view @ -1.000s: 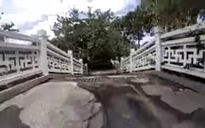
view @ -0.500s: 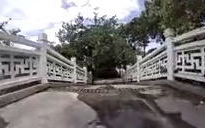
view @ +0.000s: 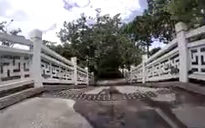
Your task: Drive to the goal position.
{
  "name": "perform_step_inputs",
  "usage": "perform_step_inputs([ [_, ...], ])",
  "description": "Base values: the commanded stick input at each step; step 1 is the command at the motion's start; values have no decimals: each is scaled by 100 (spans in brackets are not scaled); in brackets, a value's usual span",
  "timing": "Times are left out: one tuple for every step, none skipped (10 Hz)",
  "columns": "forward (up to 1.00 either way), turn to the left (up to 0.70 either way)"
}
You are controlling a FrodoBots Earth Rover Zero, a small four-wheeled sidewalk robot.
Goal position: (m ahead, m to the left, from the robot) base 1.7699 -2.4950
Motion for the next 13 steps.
perform_step_inputs([
  [70,0],
  [70,0],
  [70,0],
  [70,0],
  [70,0],
  [70,-3],
  [70,-14],
  [70,-14],
  [70,-14],
  [70,-14],
  [70,-14],
  [70,-14],
  [70,-14],
])
